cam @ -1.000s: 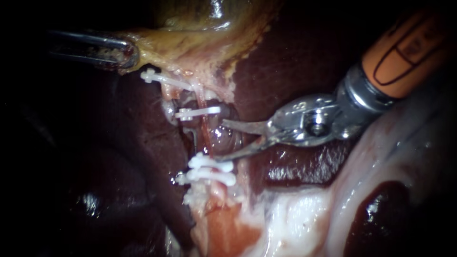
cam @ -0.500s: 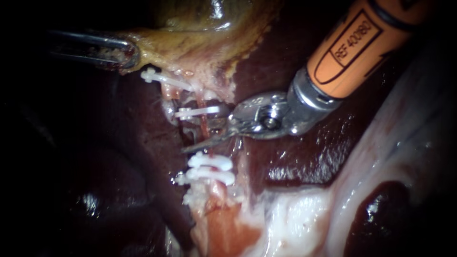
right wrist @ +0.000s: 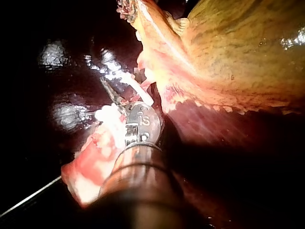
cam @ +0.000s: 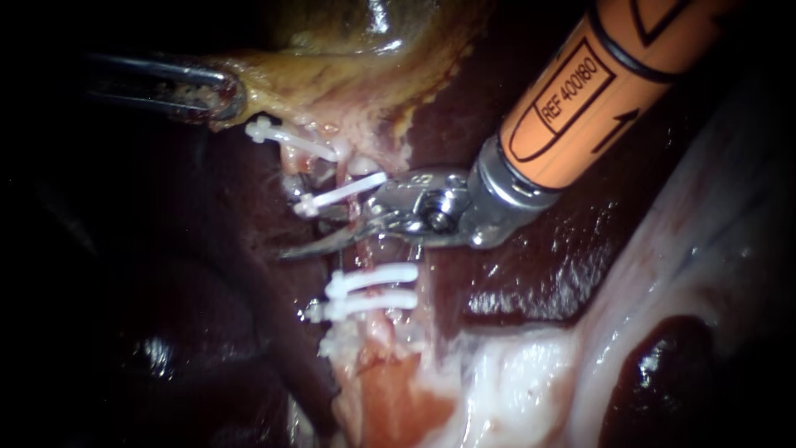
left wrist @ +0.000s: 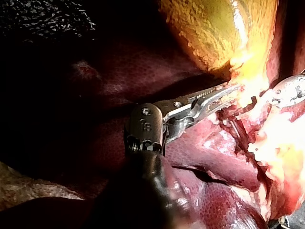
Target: Go to the cutting position right tube
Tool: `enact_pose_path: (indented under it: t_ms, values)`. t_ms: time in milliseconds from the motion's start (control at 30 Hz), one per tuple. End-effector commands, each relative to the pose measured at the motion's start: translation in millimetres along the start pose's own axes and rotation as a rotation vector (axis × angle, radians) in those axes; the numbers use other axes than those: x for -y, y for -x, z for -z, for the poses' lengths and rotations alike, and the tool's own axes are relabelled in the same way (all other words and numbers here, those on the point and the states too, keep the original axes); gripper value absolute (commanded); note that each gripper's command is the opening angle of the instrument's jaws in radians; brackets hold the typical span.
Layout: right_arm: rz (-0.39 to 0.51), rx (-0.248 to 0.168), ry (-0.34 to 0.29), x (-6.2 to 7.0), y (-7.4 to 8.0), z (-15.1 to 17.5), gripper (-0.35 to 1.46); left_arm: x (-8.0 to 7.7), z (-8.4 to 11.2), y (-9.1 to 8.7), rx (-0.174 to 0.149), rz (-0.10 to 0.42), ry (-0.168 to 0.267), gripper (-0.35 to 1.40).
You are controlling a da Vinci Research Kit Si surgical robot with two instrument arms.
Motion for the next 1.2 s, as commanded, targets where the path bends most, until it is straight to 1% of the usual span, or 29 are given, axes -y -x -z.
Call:
enact_pose_path:
  t_ms: [33,133,200,333,500,600,700,800,1200]
  values:
    - [0.011,0.012,-0.018,0.3,-0.1,0.2,1.36,0.0,0.0,0.0,0.000,0.000,0.000,-0.35]
    - [0.018,0.029,-0.057,1.2,-0.2,0.1,1.36,0.0,0.0,0.0,0.000,0.000,0.000,-0.35]
    - [0.018,0.032,-0.084,1.9,-0.2,0.1,1.36,0.0,0.0,0.0,0.000,0.000,0.000,-0.35]
    - [0.016,0.026,-0.161,3.6,-0.5,0.1,1.35,0.0,0.0,0.0,0.000,0.000,0.000,-0.35]
    - [0.020,0.020,-0.263,5.6,-1.4,0.2,1.31,0.0,0.0,0.0,0.000,0.000,0.000,-0.35]
    - [0.022,0.007,-0.289,6.4,-2.1,0.5,1.30,0.0,0.0,0.0,0.000,0.000,0.000,-0.35]
    - [0.023,-0.006,-0.296,6.8,-2.8,0.8,1.30,0.0,0.0,0.0,0.000,0.000,0.000,-0.35]
    - [0.020,-0.009,-0.298,6.8,-3.0,1.0,1.28,0.0,0.0,0.0,0.000,0.000,0.000,-0.35]
    - [0.020,-0.009,-0.298,6.7,-3.0,1.1,1.28,0.0,0.1,0.0,0.000,0.000,0.000,-0.35]
